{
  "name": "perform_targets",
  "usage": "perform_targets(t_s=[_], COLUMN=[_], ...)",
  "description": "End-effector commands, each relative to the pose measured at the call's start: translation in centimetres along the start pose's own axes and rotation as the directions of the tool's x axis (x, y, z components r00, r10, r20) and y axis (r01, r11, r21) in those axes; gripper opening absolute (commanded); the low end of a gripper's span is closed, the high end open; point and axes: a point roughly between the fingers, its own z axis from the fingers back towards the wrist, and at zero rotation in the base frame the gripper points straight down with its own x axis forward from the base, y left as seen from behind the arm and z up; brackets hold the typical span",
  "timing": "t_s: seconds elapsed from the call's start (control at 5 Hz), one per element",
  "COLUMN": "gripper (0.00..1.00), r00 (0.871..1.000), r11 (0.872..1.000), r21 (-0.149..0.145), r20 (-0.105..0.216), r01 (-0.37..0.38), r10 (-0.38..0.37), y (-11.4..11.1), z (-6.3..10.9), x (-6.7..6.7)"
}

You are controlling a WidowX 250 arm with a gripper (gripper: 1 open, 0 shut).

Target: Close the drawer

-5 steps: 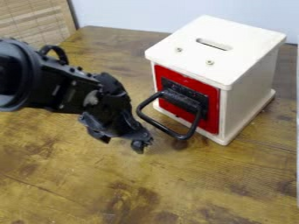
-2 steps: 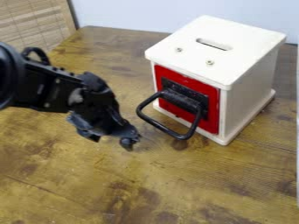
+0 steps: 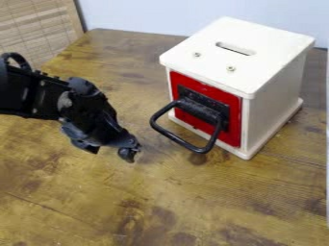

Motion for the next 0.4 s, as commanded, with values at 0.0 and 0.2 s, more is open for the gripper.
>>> perform_targets(t_s=[0.0, 0.2], gripper=[1.00, 1.00], r00=[0.999, 0.998], r11=[1.000, 1.000], r21=[0.002, 0.012], r20=[0.052, 0.054], r01=[-0.007, -0.027], r10=[0.007, 0.026], y=[1.4, 0.3], z=[0.7, 0.9], x=[1.4, 1.5])
